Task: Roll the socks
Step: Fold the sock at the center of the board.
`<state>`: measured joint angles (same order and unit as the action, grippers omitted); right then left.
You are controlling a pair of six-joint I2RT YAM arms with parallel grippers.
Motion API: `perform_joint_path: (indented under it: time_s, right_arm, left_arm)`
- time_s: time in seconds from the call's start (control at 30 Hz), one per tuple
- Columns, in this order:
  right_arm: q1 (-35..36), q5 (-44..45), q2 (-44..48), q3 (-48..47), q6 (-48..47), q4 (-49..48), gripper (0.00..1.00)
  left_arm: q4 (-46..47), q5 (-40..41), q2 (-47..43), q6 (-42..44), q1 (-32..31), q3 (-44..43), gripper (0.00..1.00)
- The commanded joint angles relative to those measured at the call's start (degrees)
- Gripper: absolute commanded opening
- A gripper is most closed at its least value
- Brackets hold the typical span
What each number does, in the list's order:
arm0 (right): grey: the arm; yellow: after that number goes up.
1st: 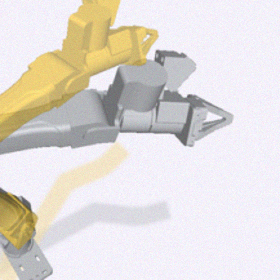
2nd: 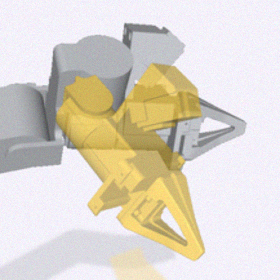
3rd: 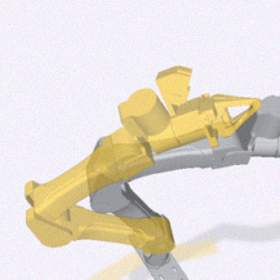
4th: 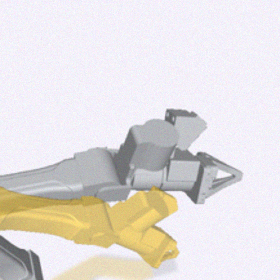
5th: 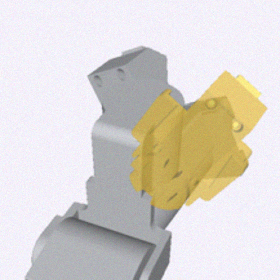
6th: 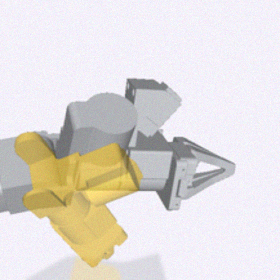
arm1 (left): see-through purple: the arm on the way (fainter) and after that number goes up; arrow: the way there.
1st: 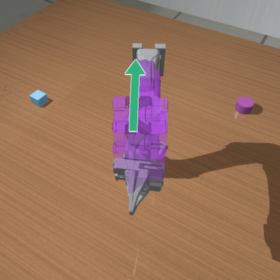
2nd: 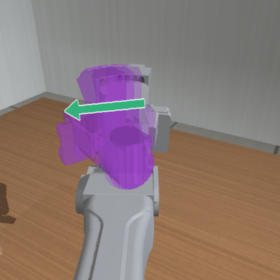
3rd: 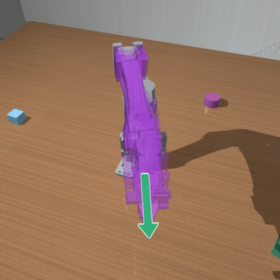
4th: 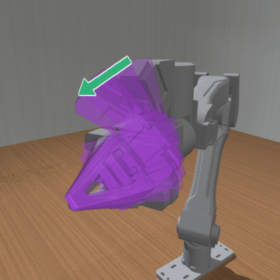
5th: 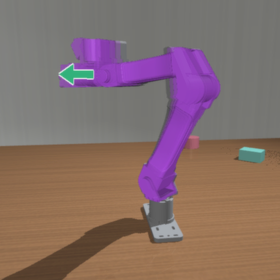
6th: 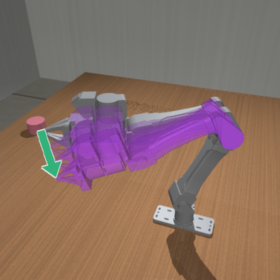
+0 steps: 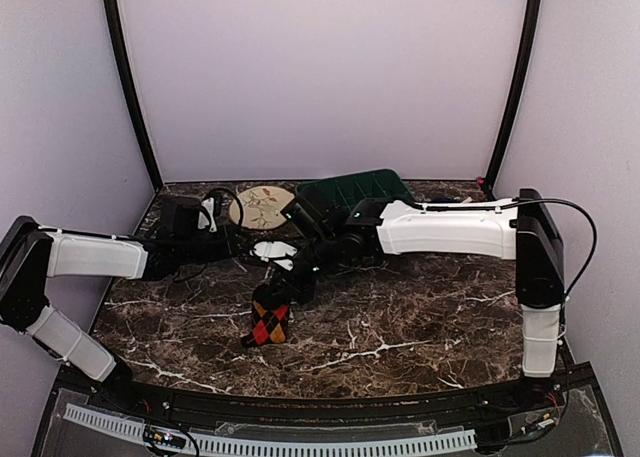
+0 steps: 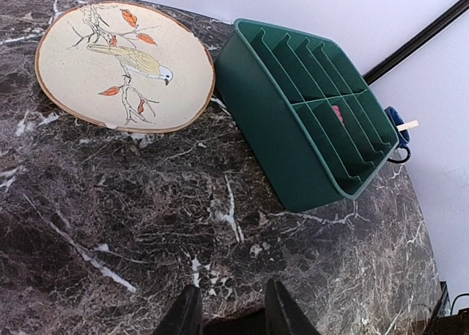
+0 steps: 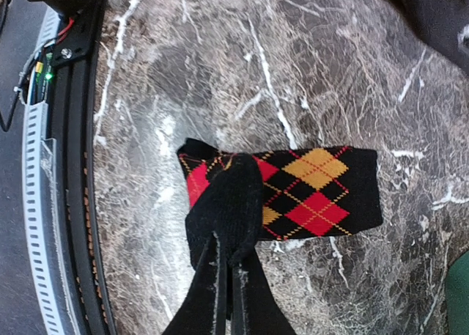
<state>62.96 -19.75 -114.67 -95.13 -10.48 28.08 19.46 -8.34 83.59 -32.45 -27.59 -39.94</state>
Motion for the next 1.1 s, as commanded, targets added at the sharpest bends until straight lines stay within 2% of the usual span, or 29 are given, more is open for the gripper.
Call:
perform_joint_path:
  time_s: [0.0, 0.27, 0.63, 1.07]
  right_arm:
    - [-1.86, -3.61, -3.25, -2.75, -2.39, 1.81, 0.00]
    - [-3.66, -4.48, -6.71, -5.24, -3.51, 0.86, 0.00]
    - [-4.66, -3.25, -10.09, -10.01, -5.38, 1.83, 0.00]
    - [-7.11, -2.66, -13.23, -12.27, -6.30, 1.59, 0.00]
  left_arm:
    - [3.18, 1.15, -2.96, -0.44, 0.10, 2.08, 0.31]
    - [5.25, 0.53, -7.87, -1.34, -0.16, 7.56, 0.31]
    - [3.07, 3.38, -15.76, -0.20, -4.55, 14.02, 0.31]
    - [1.53, 5.13, -17.55, 3.64, -11.78, 14.28, 0.30]
